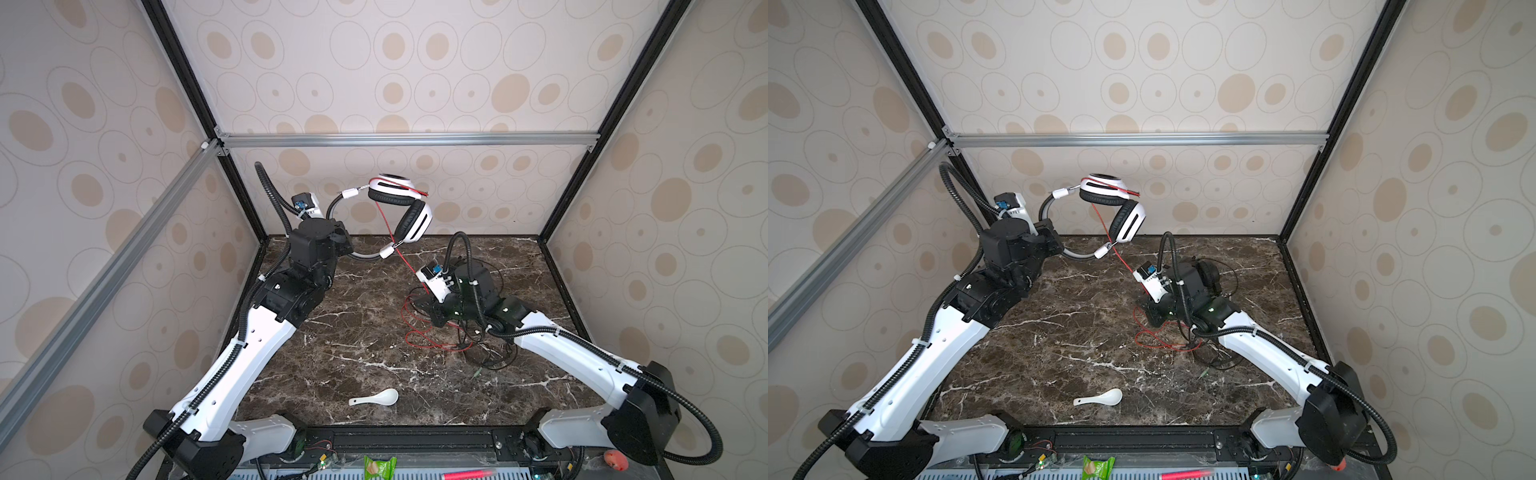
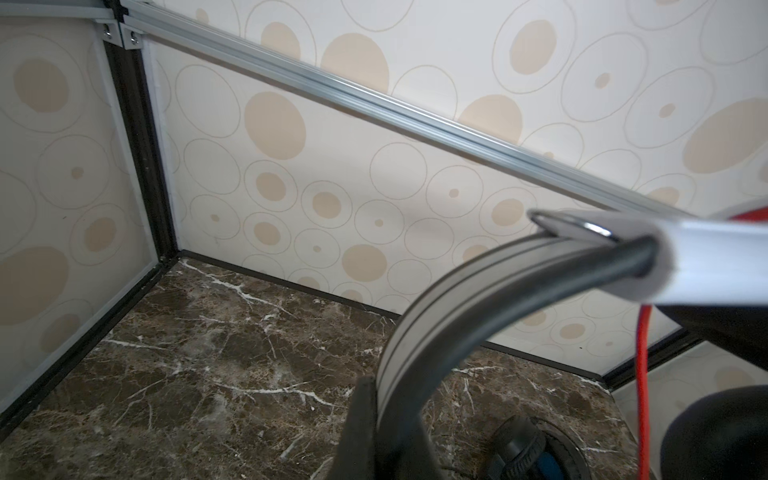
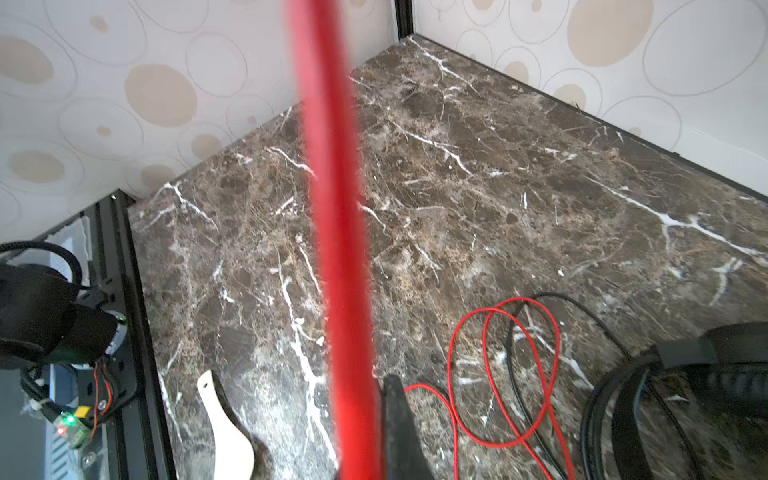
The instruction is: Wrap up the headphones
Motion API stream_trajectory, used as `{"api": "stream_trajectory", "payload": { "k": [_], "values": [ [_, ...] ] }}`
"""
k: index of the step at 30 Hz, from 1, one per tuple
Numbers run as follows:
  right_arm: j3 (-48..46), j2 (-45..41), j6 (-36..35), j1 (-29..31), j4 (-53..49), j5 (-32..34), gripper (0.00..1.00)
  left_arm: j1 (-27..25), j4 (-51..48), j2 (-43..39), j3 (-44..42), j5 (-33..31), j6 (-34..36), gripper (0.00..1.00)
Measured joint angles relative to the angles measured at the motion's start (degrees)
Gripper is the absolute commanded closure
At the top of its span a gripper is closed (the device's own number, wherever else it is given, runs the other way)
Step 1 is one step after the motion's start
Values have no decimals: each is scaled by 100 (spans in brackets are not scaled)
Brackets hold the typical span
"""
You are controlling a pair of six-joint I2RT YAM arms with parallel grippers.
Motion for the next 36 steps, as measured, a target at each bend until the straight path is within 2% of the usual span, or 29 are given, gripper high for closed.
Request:
{"api": "stream_trajectory", "payload": {
  "k": [8, 16, 26, 36],
  "values": [
    [813, -74, -671, 393, -1174, 852, 100, 2, 7, 234, -160, -584, 496, 100],
    [2310, 313, -1521, 857, -2269, 1606, 100, -11, -4, 330, -380, -903, 1161, 100],
    [3906, 1287, -2450, 1189, -3261, 2205, 100, -317, -177, 413, -579, -929, 2389, 100],
    [4395, 1563, -3121, 1311, -3523, 2726, 95, -428, -396, 343, -776, -713, 3049, 100]
  ]
}}
